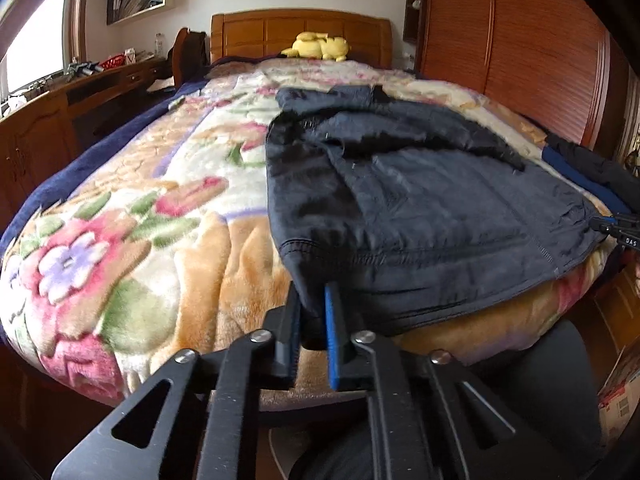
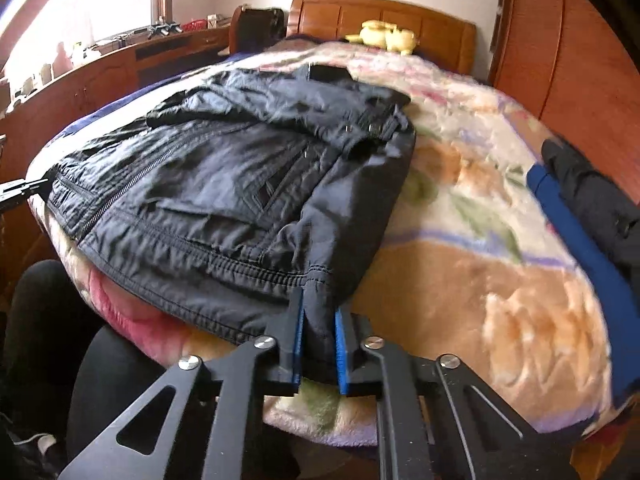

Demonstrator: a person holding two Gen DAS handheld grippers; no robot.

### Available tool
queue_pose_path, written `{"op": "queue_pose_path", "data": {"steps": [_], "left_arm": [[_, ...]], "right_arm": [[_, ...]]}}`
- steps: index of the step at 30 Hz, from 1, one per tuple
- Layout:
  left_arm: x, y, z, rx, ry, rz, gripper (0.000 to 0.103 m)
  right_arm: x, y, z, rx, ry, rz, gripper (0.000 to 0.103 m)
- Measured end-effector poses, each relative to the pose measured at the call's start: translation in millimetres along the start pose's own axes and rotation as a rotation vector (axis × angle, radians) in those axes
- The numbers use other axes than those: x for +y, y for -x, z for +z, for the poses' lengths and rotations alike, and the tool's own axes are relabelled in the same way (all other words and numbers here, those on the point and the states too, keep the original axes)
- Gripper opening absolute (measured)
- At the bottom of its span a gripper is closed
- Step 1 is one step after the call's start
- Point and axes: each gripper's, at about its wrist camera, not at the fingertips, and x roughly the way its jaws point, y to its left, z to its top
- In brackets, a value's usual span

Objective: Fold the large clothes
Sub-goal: 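Grasp the jacket side edge with both grippers side by side, then lift the held side edge and fold it over the jacket with both grippers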

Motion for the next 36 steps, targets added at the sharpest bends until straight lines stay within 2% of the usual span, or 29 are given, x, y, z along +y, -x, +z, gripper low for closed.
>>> {"op": "queue_pose_path", "data": {"steps": [7, 13, 19, 30, 36], "left_arm": [[-15, 41, 25, -0.112, -0.041, 0.006, 0.007], [-21, 85, 44, -0.226, -0.054, -0.003, 0.007], [-30, 132, 59, -0.321, -0.096, -0.005, 0.007], [-47, 207, 91, -0.477, -0.162, -0.003, 0.007], [-51, 221, 105, -0.524, -0.186, 0.016, 0.007]], "right_arm": [[-1, 36, 16, -0.133, -0.026, -0.011, 0.007], [7, 70, 29, -0.205, -0.002, -0.034, 0.006], [5, 120, 28, -0.283, 0.023, -0.027, 0.006], [-2, 194, 23, -0.369, 0.078, -0.085, 0.005], [-4, 214, 28, -0.424, 0.1, -0.117, 0.005]]}}
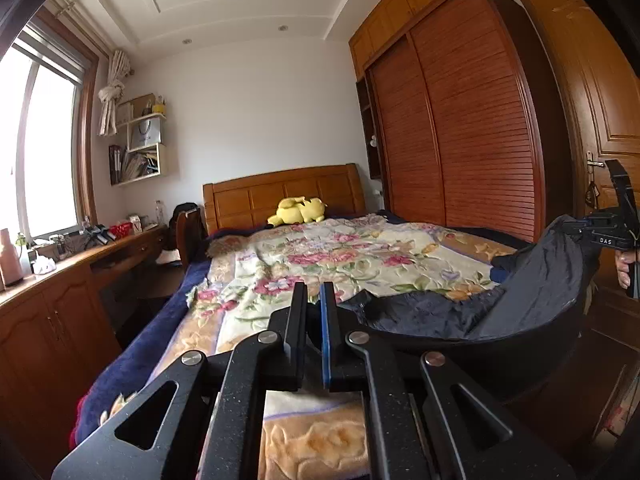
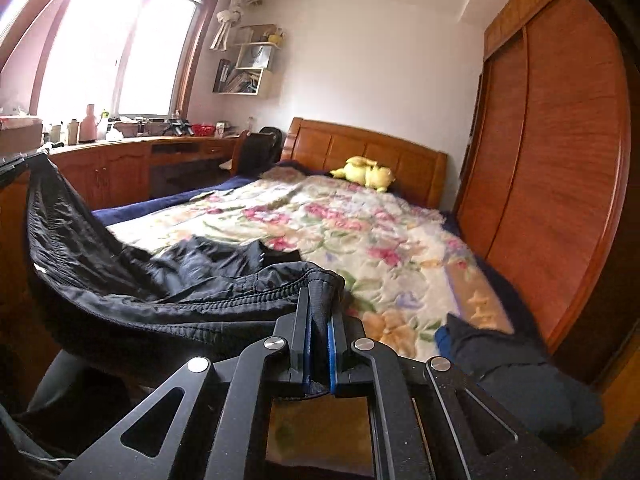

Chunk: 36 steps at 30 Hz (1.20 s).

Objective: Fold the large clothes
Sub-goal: 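Lift the held side edge and fold it over the jacket with both grippers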

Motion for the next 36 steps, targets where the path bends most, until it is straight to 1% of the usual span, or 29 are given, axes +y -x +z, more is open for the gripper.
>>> {"op": "queue_pose_path", "data": {"steps": [4, 8, 11, 15, 18, 20, 23, 26, 32, 36], "left_arm": [[7, -23, -4, 0.021, 0.003, 0.017, 0.007], [16, -60, -14, 0.081, 0.018, 0.025, 0.007], [24, -96, -28, 0.139, 0.012, 0.032, 0.007], [30, -128, -44, 0.181, 0.001, 0.034, 0.007], [40, -160, -56, 0.212, 0.003, 0.036, 0.007], [48, -186, -62, 0.231, 0.009, 0.04, 0.007], [58, -223, -66, 0.247, 0.016, 0.072, 0.007], [69, -262, -66, 0.263, 0.033, 0.06, 0.007], [75, -323, -60, 0.278, 0.002, 0.062, 0.007], [82, -363, -52, 0.294, -0.026, 0.085, 0.007]], "right_arm": [[0, -18, -2, -0.003, 0.001, -0.011, 0.005], [2, -36, -6, 0.025, -0.012, -0.025, 0.005], [4, -70, -10, 0.065, -0.024, -0.028, 0.005], [6, -119, -19, 0.12, -0.033, -0.021, 0.005], [5, -151, -19, 0.15, -0.022, -0.016, 0.005], [3, -175, -14, 0.169, -0.016, -0.018, 0.005], [0, -206, 0, 0.189, -0.002, -0.032, 0.005], [-1, -236, 21, 0.187, 0.007, -0.04, 0.005], [2, -300, 45, 0.218, 0.049, -0.07, 0.005], [-3, -343, 59, 0.249, 0.057, -0.093, 0.005]]}}
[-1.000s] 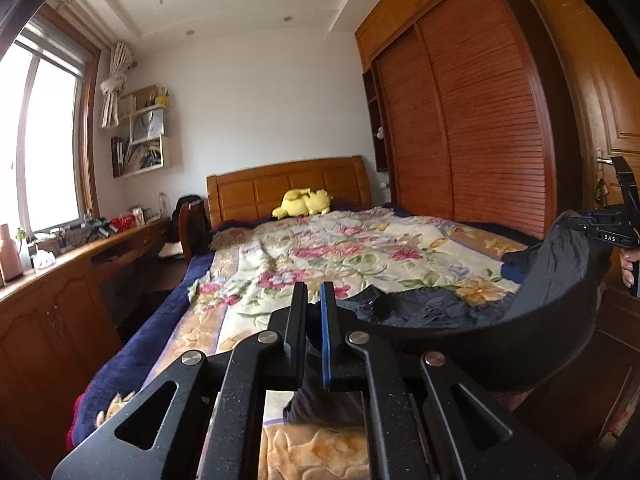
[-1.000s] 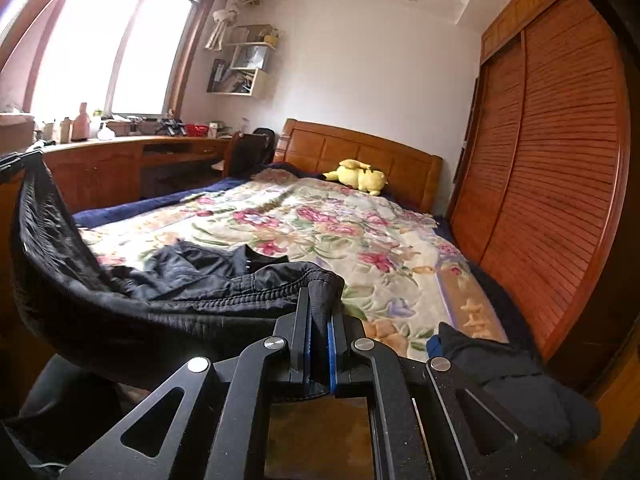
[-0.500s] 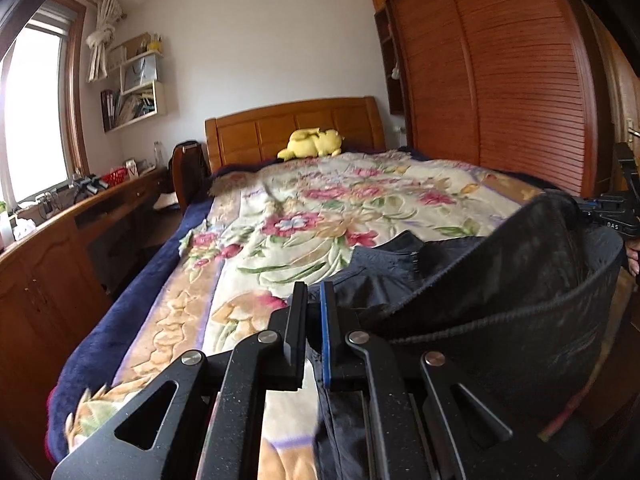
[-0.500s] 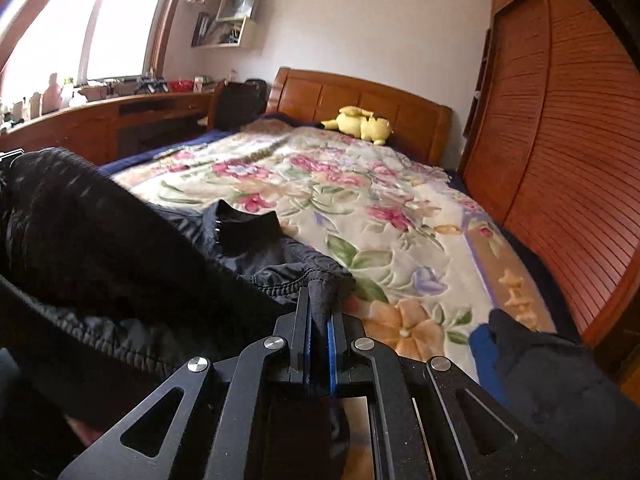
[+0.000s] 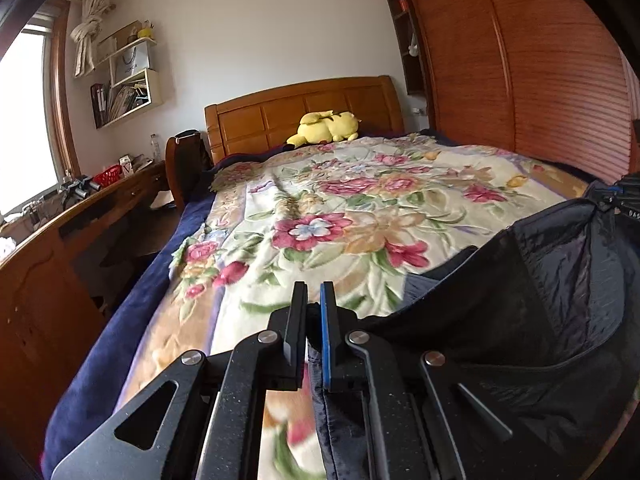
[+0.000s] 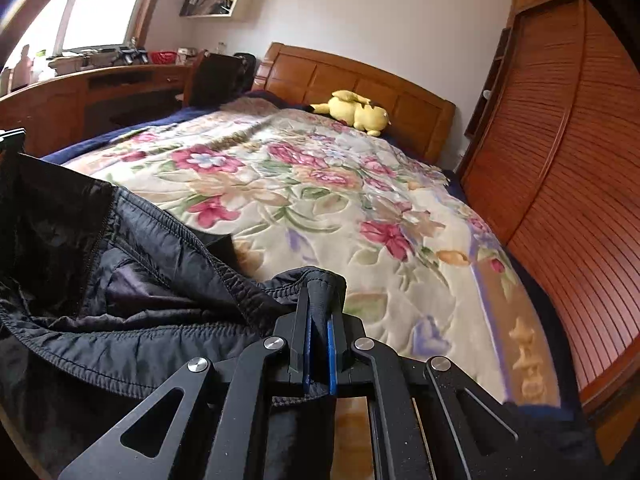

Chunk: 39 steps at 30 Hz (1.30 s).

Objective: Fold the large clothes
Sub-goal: 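Lift the held side edge and fold it over the jacket with both grippers, then open both grippers to release the folded jacket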

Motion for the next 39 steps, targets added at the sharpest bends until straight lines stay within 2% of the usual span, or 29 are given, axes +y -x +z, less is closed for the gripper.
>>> {"op": "queue_pose_path", "data": {"steps": [6, 13, 16, 20, 23, 24, 25, 26, 28, 30, 32, 39], "left_arm": [[5, -48, 13, 0.05, -0.003, 0.025, 0.007], [1, -78, 15, 0.095, -0.024, 0.036, 0.007], [0, -83, 12, 0.105, -0.028, 0.041, 0.007], [7, -91, 9, 0.154, 0.033, 0.01, 0.007], [10, -87, 3, 0.178, 0.053, -0.008, 0.021], [10, -82, 1, 0.177, 0.047, -0.011, 0.024], [11, -77, 0, 0.176, 0.041, -0.021, 0.032], [11, -74, -1, 0.176, 0.038, -0.03, 0.038], [13, -63, -3, 0.18, 0.041, -0.052, 0.041], [14, -47, -7, 0.171, 0.051, -0.078, 0.066], [13, -32, -13, 0.165, 0.044, -0.091, 0.073], [1, 23, -49, 0.165, 0.03, -0.122, 0.076]], "right_arm": [[-2, -50, 19, 0.055, -0.032, -0.03, 0.005], [17, -99, 25, 0.158, -0.01, -0.082, 0.005], [20, -109, 27, 0.179, -0.013, -0.081, 0.005], [14, -114, 27, 0.199, -0.051, -0.06, 0.007], [3, -107, 29, 0.196, -0.118, -0.016, 0.025], [1, -99, 30, 0.178, -0.127, -0.02, 0.041], [0, -94, 30, 0.166, -0.133, -0.017, 0.058], [-1, -87, 29, 0.156, -0.139, -0.004, 0.064], [-1, -72, 24, 0.14, -0.142, 0.017, 0.067], [1, -54, 16, 0.12, -0.123, 0.021, 0.067], [3, -34, 5, 0.1, -0.115, 0.038, 0.067], [5, 18, -50, 0.113, -0.102, 0.102, 0.069]]}}
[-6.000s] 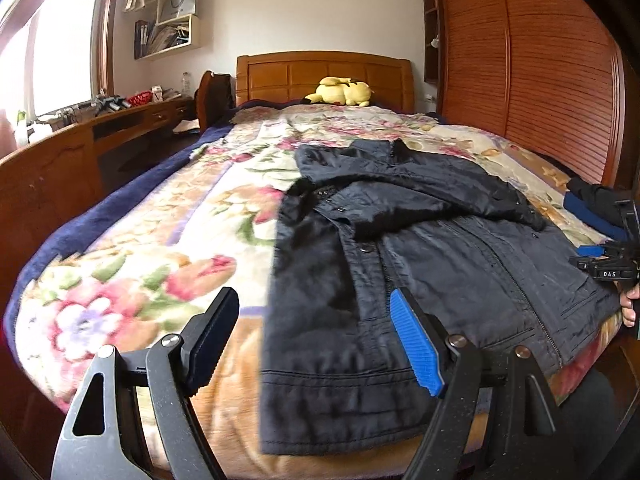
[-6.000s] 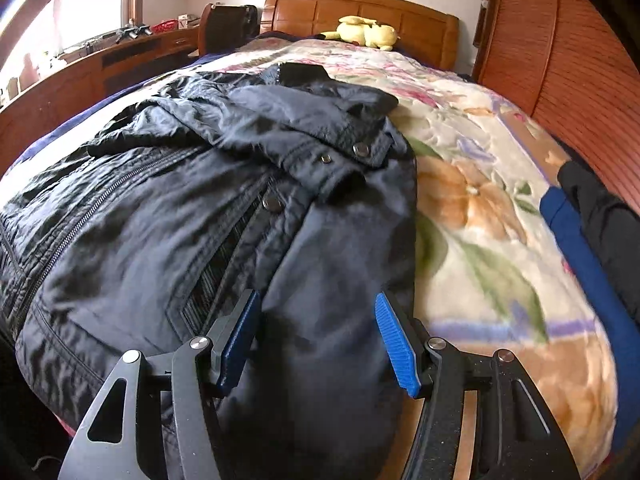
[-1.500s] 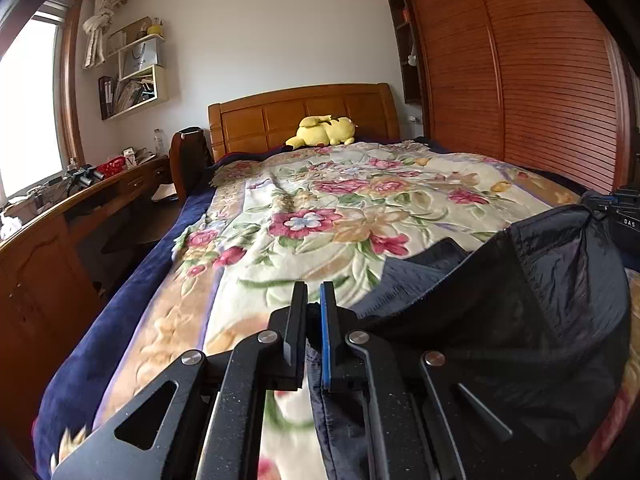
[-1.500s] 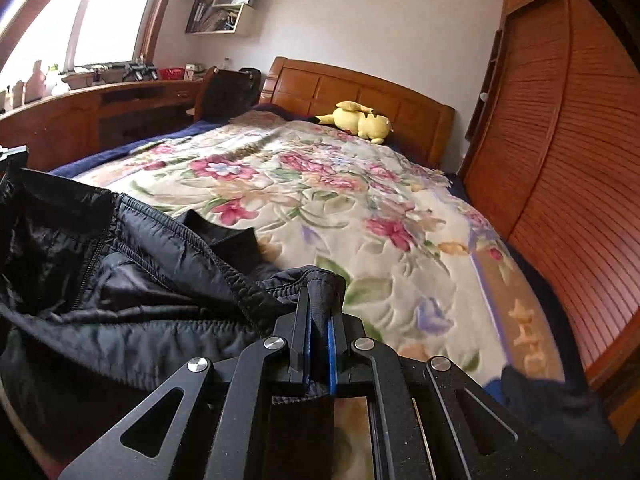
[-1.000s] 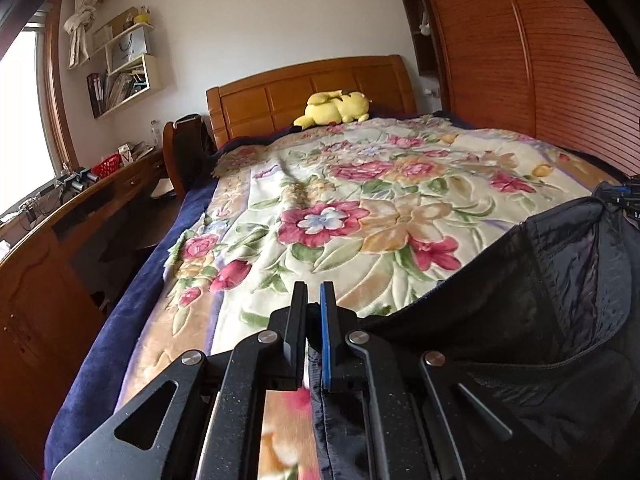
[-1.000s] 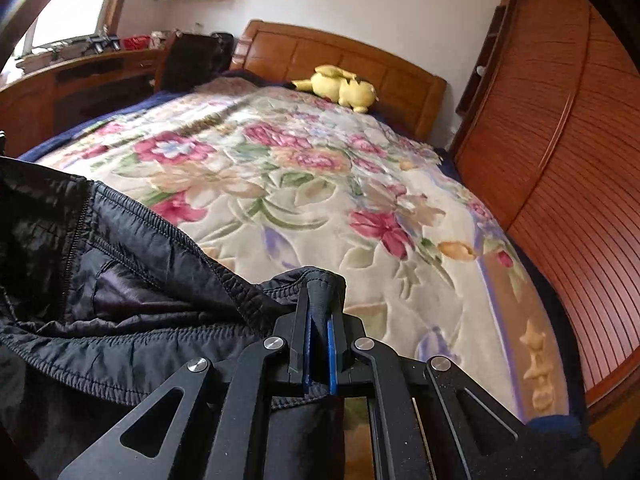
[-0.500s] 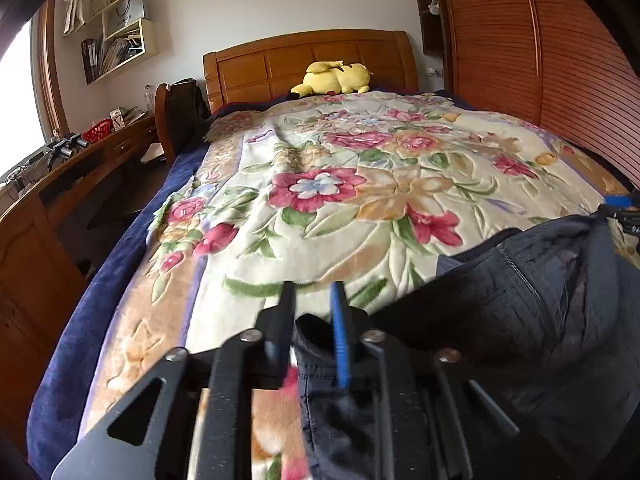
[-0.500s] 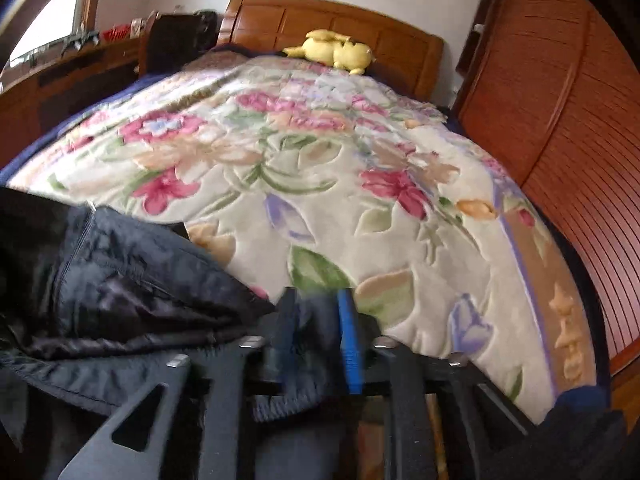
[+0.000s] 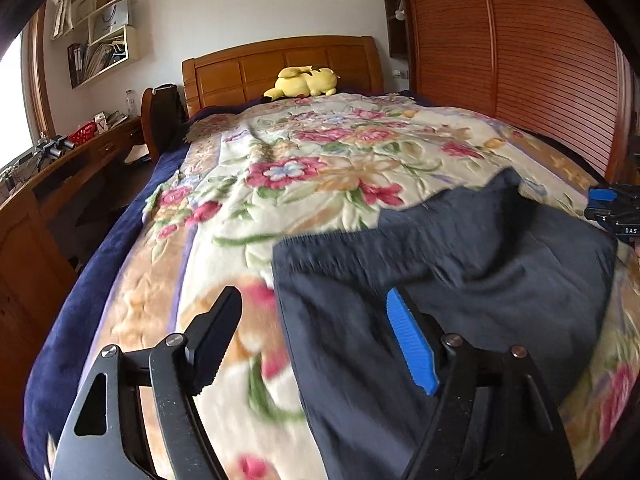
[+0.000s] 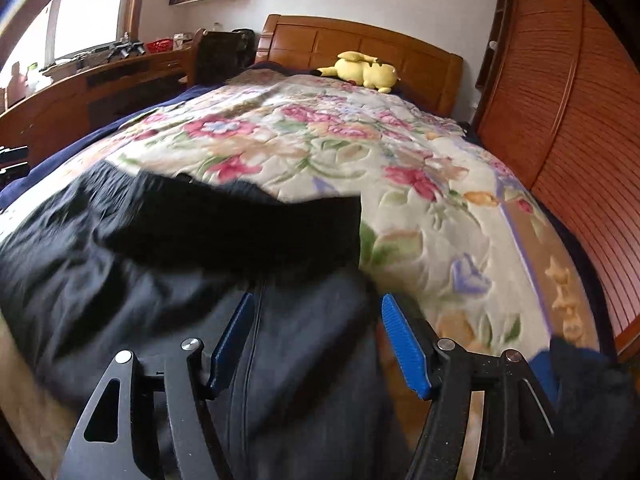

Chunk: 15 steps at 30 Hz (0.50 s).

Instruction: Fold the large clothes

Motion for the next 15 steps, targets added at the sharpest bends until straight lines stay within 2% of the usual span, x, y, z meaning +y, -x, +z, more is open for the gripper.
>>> {"op": "queue_pose_path", "data": {"steps": [4, 10, 15], "left_arm": [[-13, 19, -31, 0.028, -0.002, -0.021, 0.076], [-27, 45, -66, 0.032, 0.017, -0.041, 0.076], [-30, 48, -90, 0.042, 0.035, -0.012, 0.076]], "right_arm": [[-4, 16, -30, 0.021, -0.011, 0.016, 0.069], [-18, 35, -59, 0.038, -0.05, -0.014, 0.074], [-27, 36, -72, 0.069, -0.117, 0.022, 0.078]]}}
